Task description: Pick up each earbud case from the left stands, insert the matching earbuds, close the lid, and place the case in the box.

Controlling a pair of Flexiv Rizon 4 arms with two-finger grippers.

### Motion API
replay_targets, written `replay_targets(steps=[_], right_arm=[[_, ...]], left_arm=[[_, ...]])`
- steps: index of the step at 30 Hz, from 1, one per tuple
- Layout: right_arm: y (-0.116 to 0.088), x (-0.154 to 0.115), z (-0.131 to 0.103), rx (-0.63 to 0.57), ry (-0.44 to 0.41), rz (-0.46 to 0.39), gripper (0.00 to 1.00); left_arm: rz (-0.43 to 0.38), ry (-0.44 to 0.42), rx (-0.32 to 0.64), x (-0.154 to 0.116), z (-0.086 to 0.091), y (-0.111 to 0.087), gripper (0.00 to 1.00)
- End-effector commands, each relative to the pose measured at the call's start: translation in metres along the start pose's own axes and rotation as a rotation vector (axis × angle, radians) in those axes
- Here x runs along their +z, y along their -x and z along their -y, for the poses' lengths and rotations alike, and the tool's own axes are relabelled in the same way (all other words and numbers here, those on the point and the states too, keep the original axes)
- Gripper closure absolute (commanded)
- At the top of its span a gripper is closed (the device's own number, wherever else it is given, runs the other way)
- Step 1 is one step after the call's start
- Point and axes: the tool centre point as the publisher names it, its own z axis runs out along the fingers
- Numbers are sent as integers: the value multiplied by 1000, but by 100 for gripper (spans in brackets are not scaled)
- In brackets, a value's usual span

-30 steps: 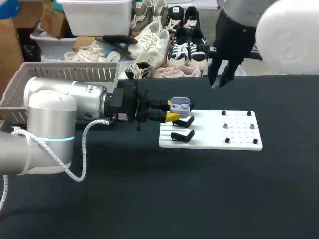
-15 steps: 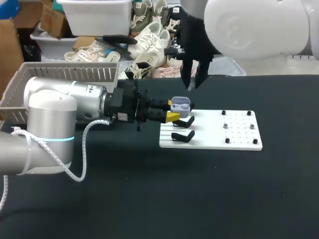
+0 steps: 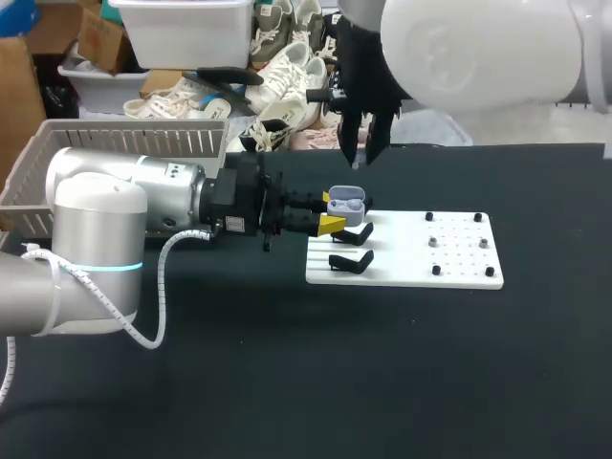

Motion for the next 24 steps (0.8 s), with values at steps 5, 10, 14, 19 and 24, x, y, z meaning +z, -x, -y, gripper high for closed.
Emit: replay_targets(steps=[5, 10, 14, 19, 24], right_arm=[[-6, 9, -19, -117, 10, 50, 100], [-4, 17, -21, -167, 4, 27, 100], [-2, 25, -22, -173, -10, 0, 100], [-2, 33, -24, -173, -10, -15, 100], [-2, 38, -24, -167, -3, -22, 100]], left_arm=[[0, 5, 1, 1, 1, 0, 100], [0, 5, 1, 1, 1, 0, 100], [0, 5, 1, 1, 1, 0, 100], [0, 5, 1, 1, 1, 0, 100], [0, 5, 1, 1, 1, 0, 100]])
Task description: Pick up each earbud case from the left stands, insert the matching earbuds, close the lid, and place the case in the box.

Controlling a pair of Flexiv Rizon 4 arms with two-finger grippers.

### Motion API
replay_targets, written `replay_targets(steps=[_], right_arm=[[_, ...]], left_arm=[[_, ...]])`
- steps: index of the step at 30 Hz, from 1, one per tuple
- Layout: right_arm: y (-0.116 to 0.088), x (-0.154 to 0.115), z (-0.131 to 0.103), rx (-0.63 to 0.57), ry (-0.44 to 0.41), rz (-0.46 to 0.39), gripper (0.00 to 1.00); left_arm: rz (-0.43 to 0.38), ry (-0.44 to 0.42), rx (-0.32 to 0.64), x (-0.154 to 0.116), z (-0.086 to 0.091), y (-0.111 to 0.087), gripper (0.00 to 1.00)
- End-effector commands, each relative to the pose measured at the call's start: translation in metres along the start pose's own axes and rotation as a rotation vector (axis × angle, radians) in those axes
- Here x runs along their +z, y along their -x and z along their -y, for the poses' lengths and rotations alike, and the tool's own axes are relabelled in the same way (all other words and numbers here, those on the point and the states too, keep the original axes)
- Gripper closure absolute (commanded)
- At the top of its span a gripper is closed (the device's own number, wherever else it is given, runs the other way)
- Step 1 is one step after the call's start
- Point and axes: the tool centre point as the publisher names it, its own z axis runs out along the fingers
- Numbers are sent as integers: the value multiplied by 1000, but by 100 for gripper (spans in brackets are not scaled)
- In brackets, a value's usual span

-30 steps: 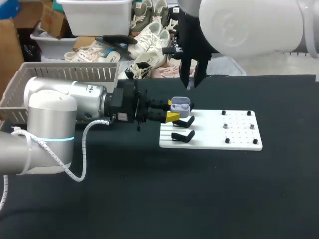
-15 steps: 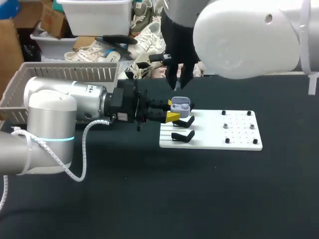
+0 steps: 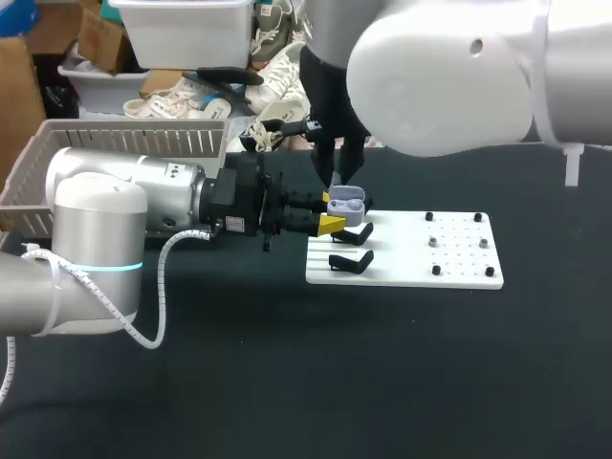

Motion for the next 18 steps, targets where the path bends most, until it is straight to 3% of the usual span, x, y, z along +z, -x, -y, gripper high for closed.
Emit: replay_targets(steps=[1, 18], right_arm=[[4, 4, 0, 2, 2, -13, 100], [3, 10, 6, 46, 3, -21, 100]], left_arm=[[0, 5, 1, 1, 1, 0, 100], [0, 5, 1, 1, 1, 0, 100]])
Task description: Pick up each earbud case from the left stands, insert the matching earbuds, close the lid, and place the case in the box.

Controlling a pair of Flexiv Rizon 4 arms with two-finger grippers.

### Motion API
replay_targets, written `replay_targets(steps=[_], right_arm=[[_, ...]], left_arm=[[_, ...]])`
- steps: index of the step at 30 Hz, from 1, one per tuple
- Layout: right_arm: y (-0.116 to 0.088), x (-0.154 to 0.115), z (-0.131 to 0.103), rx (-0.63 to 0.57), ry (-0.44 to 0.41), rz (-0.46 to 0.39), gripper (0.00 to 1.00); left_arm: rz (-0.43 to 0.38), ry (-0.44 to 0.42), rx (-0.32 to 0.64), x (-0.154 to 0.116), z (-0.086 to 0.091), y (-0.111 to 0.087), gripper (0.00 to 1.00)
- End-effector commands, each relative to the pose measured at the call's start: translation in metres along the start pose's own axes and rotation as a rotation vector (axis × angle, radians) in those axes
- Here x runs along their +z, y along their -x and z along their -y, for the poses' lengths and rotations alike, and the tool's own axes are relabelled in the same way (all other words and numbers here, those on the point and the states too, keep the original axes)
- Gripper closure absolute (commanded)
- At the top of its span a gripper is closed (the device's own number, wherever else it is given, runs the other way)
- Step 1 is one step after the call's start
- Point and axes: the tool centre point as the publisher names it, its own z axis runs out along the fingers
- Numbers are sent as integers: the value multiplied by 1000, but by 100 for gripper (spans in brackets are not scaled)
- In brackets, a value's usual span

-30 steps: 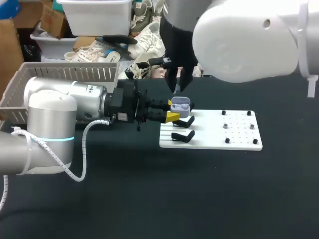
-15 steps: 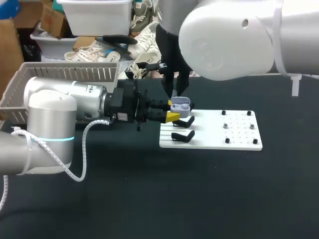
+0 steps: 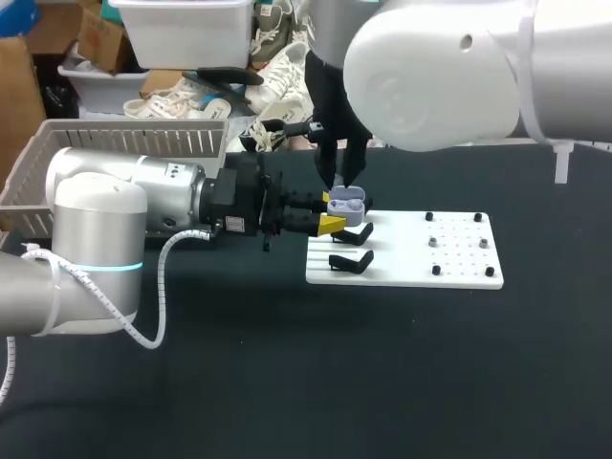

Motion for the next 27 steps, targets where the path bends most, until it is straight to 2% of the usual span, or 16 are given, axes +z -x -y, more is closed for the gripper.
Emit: replay_targets(steps=[1, 10, 27], right_arm=[[-1, 0, 0, 0, 2, 1, 100], [1, 7, 3, 23, 19, 28, 100], [4, 17, 8, -21, 29, 69, 100]], left_arm=[[0, 5, 1, 1, 1, 0, 100], [0, 5, 1, 1, 1, 0, 100], [0, 5, 1, 1, 1, 0, 100]])
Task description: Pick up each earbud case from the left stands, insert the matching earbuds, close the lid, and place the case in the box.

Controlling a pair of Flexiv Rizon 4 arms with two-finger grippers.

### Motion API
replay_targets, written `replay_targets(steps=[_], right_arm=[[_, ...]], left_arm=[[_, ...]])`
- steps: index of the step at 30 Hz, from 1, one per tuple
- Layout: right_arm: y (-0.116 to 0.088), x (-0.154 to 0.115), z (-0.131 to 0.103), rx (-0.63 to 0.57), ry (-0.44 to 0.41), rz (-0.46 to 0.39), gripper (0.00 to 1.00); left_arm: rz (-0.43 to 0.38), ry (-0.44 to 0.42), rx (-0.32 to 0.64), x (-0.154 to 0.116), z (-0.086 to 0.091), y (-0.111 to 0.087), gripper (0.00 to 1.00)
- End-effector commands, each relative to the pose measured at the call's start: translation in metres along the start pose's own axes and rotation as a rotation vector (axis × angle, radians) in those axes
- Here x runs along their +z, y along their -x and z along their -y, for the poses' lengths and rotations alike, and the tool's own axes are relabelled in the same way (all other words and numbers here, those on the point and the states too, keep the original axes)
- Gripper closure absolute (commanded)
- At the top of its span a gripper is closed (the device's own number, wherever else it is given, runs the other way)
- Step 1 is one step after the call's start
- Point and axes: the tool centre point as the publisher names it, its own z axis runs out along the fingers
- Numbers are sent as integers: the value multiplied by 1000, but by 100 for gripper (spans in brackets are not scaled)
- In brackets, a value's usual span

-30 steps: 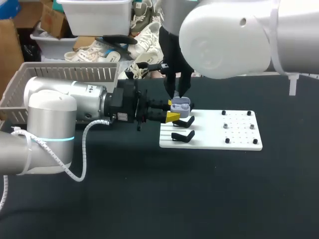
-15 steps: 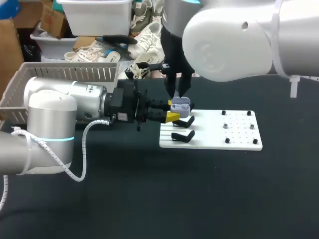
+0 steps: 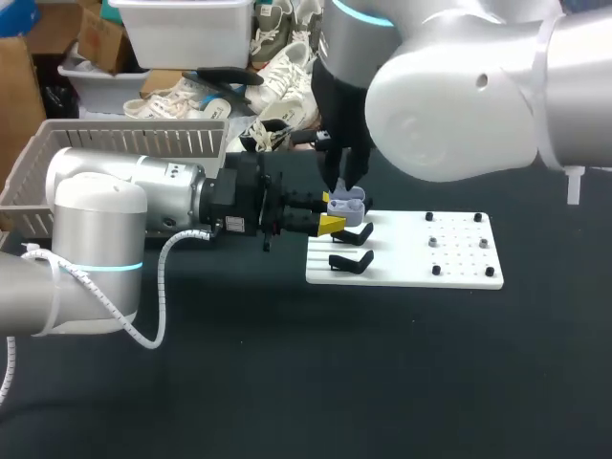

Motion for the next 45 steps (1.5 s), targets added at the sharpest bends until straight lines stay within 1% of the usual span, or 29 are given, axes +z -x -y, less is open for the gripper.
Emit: replay_targets(steps=[1, 15, 45], right_arm=[[-3, 3, 2, -6, 3, 7, 100], [-1, 13, 0, -31, 6, -10, 100], [0, 28, 1, -25, -2, -42, 100]], left_arm=[[0, 5, 1, 1, 1, 0, 100], [0, 5, 1, 1, 1, 0, 100], [0, 5, 1, 1, 1, 0, 100]])
